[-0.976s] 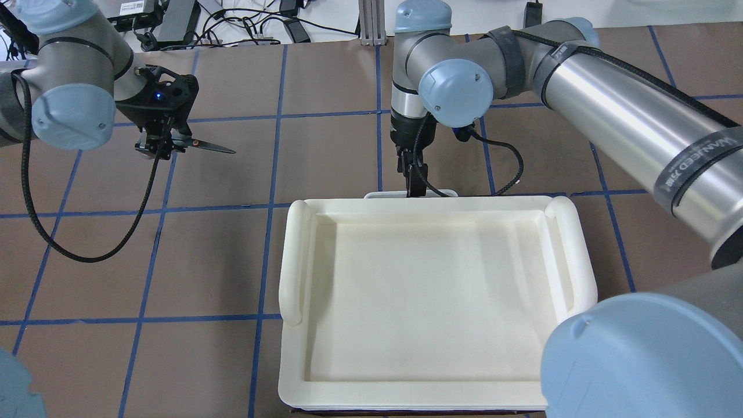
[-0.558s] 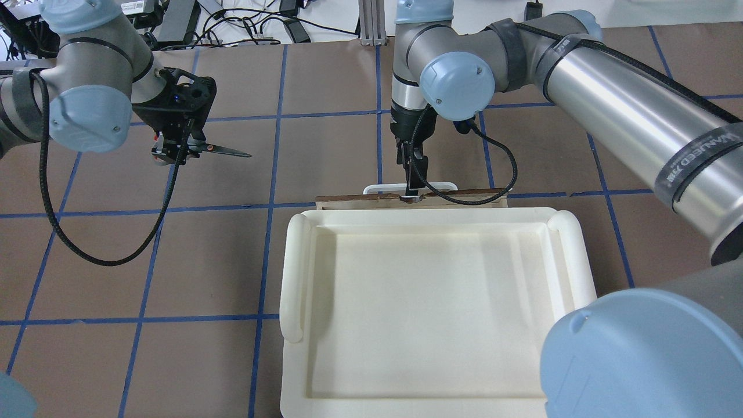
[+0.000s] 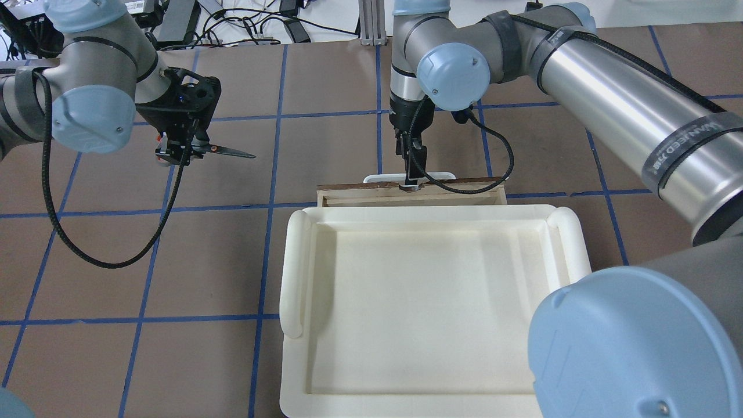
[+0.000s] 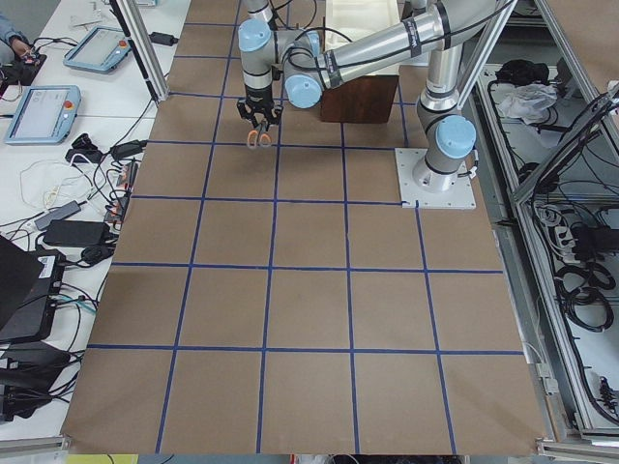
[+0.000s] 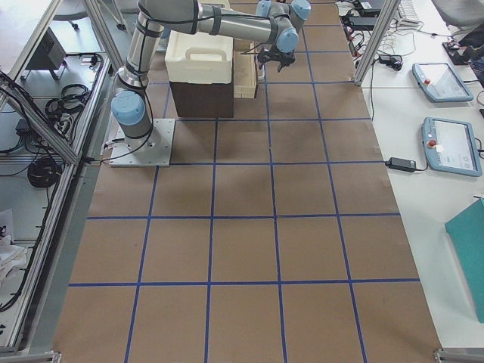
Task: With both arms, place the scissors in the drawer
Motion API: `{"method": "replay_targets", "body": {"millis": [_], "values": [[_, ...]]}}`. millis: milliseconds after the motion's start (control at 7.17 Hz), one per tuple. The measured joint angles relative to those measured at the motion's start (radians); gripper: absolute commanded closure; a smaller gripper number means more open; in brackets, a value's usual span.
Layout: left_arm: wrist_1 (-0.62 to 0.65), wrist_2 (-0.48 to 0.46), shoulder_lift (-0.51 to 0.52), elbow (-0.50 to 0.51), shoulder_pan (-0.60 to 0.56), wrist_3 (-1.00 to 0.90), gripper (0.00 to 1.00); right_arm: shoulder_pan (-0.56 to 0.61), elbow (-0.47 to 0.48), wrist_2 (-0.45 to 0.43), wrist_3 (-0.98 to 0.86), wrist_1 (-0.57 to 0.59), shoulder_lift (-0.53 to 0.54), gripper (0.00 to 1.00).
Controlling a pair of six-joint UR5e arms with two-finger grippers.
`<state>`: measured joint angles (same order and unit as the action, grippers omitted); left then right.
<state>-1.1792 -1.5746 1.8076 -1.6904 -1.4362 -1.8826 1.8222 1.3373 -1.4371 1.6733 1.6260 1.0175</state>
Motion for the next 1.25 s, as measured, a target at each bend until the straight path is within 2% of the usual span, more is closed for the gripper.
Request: {"method": "replay_targets", "body": {"millis": [1255], "values": [[-0.036, -0.031, -0.022, 0.0, -0.078, 0.122, 1.0, -0.026, -0.076, 0.003, -0.067, 0.025, -0.056, 0.0]]}}
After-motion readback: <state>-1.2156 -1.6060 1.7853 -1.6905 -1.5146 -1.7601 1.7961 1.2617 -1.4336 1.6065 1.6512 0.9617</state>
